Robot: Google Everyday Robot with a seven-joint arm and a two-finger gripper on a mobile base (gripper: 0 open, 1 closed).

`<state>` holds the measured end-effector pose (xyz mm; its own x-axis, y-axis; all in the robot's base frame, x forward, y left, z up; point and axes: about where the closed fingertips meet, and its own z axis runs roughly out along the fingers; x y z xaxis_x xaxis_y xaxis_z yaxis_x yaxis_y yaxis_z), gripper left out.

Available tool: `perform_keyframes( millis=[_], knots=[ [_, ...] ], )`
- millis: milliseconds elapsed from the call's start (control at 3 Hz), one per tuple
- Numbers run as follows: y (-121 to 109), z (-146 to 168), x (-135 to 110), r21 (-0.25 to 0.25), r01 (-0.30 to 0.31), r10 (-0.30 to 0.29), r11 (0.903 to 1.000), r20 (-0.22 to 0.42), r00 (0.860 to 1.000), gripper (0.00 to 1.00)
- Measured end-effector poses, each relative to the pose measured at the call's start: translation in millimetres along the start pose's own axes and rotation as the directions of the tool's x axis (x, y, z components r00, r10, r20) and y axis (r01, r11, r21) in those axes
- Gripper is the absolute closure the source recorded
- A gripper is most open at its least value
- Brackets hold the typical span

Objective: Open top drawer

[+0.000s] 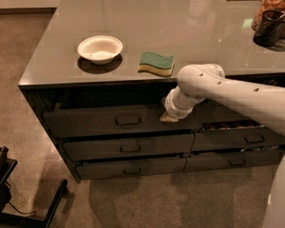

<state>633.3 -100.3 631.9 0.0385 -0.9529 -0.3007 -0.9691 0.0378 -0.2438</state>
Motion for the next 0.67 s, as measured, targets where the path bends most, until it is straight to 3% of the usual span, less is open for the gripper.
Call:
perform_keyframes(
  millis=[333, 667],
  knots=[
    [0.0, 0.0, 0.0, 0.0, 0.0, 0.0, 1.0, 0.0, 1.0, 1.0],
    [0.0, -0.2, -0.1, 0.0, 0.0, 0.0, 1.0, 0.0, 1.0, 0.81]
  ],
)
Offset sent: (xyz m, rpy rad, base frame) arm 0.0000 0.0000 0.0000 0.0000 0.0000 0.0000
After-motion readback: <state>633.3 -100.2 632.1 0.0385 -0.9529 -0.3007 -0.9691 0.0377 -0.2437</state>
